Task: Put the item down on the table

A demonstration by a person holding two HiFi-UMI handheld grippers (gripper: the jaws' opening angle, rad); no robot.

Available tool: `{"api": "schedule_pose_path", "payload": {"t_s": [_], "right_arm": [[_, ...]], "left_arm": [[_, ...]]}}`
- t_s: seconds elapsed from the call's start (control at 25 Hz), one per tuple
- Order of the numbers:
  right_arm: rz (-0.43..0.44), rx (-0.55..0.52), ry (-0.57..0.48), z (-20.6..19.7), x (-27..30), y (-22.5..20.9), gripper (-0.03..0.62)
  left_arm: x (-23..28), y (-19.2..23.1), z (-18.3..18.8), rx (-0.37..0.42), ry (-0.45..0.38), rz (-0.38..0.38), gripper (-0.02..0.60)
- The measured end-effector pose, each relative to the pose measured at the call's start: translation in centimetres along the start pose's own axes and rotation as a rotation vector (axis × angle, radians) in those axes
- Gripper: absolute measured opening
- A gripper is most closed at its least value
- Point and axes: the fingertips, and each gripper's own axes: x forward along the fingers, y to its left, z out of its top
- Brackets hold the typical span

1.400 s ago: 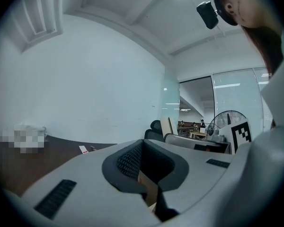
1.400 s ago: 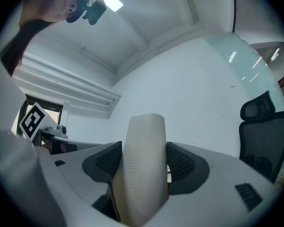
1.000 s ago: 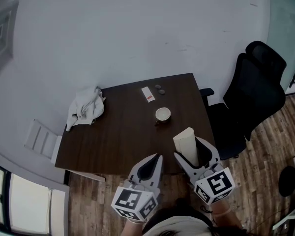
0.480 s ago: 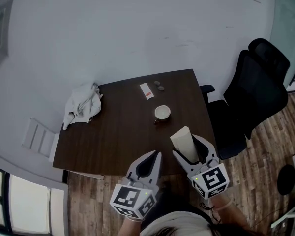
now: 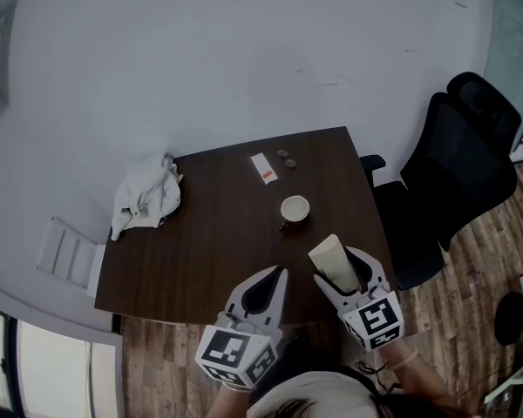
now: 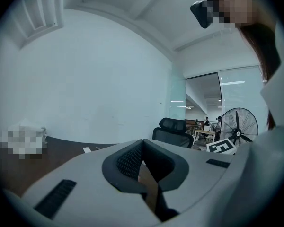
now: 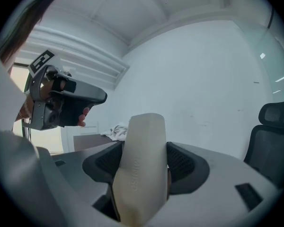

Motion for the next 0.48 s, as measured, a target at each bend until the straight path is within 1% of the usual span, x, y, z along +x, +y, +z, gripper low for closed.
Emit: {"api": "schedule_pose_path", "payload": {"t_s": [0.48], "right_arm": [[0.010, -0.031, 0.113, -4.2, 5.1, 0.0, 0.302]], "left_arm": [[1.9, 4.5, 0.5, -0.014, 0.006, -0.022, 0.020]]}}
